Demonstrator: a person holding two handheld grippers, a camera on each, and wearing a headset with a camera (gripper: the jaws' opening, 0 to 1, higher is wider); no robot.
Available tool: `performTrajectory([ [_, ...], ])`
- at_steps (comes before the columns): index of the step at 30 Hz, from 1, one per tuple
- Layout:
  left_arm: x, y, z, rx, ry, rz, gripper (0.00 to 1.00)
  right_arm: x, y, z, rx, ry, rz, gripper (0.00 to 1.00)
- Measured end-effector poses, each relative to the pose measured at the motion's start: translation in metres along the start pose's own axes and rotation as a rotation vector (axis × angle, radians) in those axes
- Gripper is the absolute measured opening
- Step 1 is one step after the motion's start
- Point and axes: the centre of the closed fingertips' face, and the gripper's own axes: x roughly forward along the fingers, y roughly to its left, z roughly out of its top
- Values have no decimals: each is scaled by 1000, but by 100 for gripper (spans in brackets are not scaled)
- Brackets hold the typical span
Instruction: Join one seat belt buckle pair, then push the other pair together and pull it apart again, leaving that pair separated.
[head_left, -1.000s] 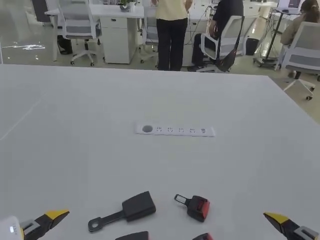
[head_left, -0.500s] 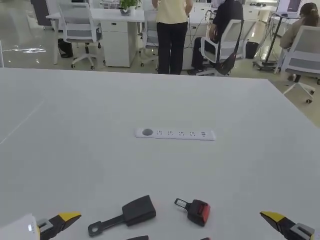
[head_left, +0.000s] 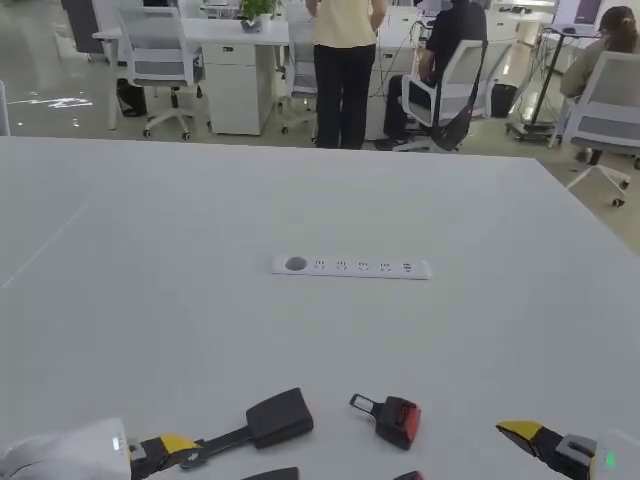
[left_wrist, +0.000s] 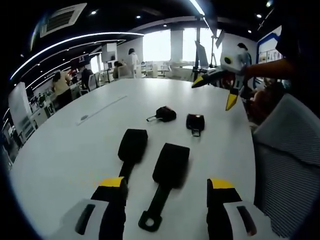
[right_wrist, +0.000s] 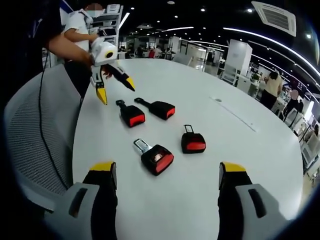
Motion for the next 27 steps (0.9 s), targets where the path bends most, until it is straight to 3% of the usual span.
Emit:
performTrajectory([
  [15, 16, 1, -3, 91, 102, -78, 56, 13, 6, -7, -143, 79, 108, 63],
  [27, 29, 5, 3, 159, 169, -158, 51, 28, 10, -11, -235, 139, 219, 52],
])
